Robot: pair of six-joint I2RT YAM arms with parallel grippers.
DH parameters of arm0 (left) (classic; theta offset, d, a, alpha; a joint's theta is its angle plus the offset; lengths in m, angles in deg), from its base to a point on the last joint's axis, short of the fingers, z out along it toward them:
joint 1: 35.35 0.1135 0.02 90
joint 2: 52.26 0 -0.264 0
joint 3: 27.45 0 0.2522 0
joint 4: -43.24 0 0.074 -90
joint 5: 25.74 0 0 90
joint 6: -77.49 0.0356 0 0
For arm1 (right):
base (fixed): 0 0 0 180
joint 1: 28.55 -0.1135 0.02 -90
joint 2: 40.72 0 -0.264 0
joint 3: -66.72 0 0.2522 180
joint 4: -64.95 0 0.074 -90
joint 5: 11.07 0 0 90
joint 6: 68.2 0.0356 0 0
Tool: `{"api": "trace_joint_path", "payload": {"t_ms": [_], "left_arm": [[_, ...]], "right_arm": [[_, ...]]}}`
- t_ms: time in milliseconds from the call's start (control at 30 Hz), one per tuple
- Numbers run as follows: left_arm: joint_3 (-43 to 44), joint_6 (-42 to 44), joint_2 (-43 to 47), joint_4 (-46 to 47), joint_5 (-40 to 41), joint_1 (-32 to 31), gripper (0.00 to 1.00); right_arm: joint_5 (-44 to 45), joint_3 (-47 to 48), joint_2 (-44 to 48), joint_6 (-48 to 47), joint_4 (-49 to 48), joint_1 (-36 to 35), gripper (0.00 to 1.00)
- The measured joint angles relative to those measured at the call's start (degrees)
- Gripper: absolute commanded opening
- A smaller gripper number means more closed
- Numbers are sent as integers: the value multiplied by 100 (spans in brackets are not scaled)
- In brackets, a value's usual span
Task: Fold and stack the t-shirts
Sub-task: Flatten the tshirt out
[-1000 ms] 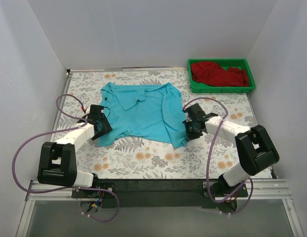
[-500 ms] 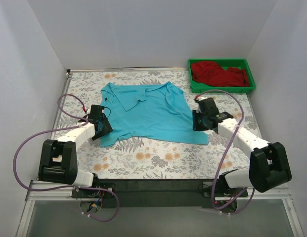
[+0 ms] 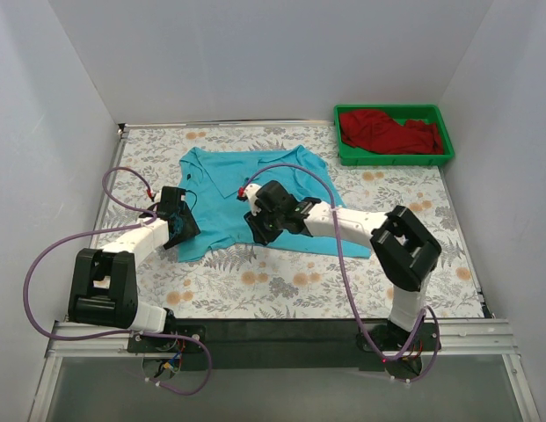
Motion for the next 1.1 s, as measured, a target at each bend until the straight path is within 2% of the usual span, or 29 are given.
{"api": "trace_joint_path", "payload": {"t_ms": [200, 367, 533, 733, 933, 1100], "left_arm": [[0, 13, 0, 0, 9, 0, 55], [0, 13, 15, 0, 24, 0, 56], [0, 13, 66, 4, 24, 0, 56], [0, 17, 66, 11, -24, 0, 56], [0, 31, 166, 26, -155, 0, 57], [0, 28, 332, 57, -254, 0, 56]], "right_arm": [[-219, 682, -811, -254, -251, -168, 32], [-396, 614, -1097, -365, -269, -225, 29], [-507, 76, -734, -560, -367, -251, 28], [-496, -621, -63, -758, 136, -267, 27], [-570, -520, 9, -890, 378, -363, 29], [-660, 37, -111, -1032, 83, -664, 31]]}}
